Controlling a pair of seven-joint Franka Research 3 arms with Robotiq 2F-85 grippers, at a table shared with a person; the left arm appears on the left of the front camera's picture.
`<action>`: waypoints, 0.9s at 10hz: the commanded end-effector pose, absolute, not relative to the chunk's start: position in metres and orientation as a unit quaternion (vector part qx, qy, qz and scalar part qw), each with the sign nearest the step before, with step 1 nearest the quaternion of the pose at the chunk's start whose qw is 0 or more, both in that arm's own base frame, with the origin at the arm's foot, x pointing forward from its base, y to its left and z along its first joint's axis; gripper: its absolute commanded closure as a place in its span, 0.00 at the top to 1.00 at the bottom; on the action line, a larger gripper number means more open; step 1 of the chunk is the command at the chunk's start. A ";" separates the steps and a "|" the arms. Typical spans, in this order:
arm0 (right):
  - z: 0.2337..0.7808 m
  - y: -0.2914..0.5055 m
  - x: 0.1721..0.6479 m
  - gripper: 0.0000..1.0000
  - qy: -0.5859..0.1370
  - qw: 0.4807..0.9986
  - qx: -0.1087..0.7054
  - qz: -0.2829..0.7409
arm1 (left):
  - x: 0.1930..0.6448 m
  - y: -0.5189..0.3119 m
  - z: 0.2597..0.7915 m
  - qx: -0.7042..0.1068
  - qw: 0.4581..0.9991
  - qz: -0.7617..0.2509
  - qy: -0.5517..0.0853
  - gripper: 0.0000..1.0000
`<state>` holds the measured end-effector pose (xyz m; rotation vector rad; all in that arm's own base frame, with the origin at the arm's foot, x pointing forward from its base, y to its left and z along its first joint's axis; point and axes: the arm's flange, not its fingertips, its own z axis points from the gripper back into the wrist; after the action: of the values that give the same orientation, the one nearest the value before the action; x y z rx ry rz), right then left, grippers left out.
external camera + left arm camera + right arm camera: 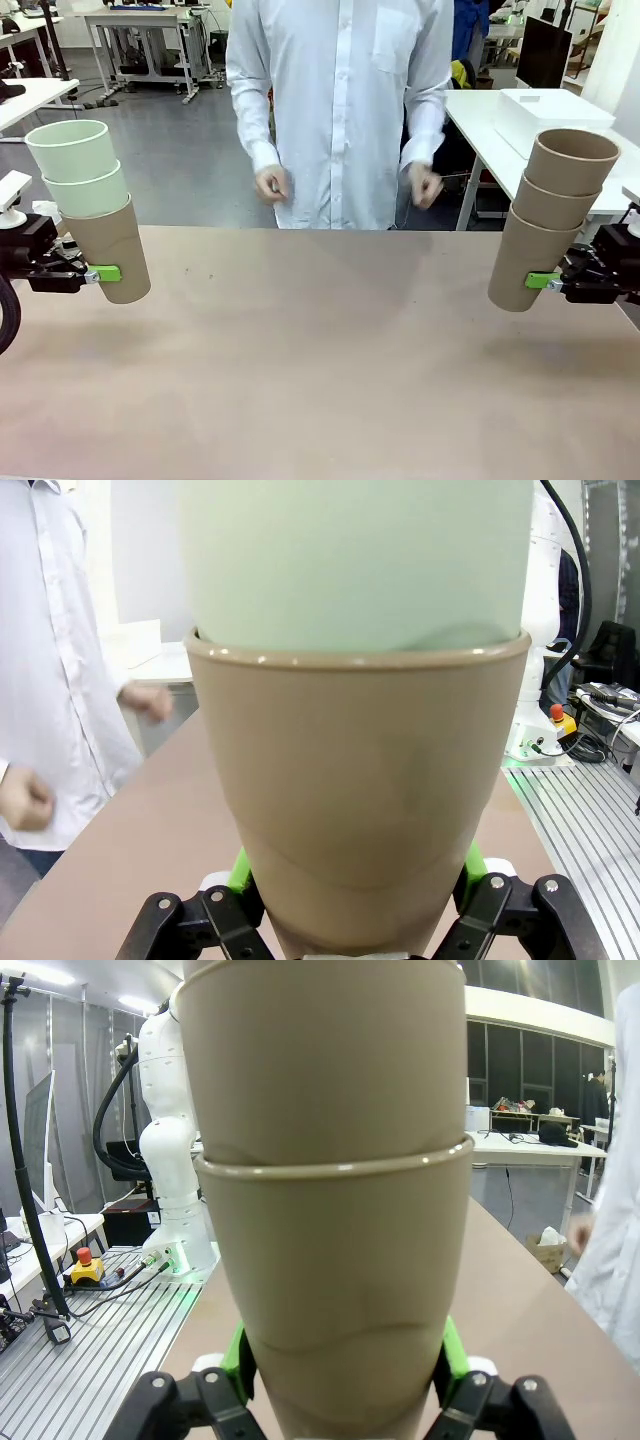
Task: Stack the cups and store them in the basket.
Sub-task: Place the stack of Reusable plastic cups into the Pantry Basket.
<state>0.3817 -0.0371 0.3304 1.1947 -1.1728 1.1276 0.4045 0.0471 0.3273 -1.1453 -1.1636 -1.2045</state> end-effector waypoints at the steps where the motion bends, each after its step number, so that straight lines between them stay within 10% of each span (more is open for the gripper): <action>1: 0.335 -0.037 0.383 0.85 -0.496 0.530 0.500 0.472 | 0.406 0.047 0.332 -0.479 0.523 -0.505 -0.491 0.84; 9: 0.335 -0.037 0.383 0.85 -0.496 0.530 0.500 0.472 | 0.406 0.047 0.332 -0.479 0.523 -0.505 -0.491 0.84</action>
<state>0.3817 -0.0371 0.3304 1.1947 -1.1728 1.1276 0.4045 0.0471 0.3273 -1.1453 -1.1635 -1.2046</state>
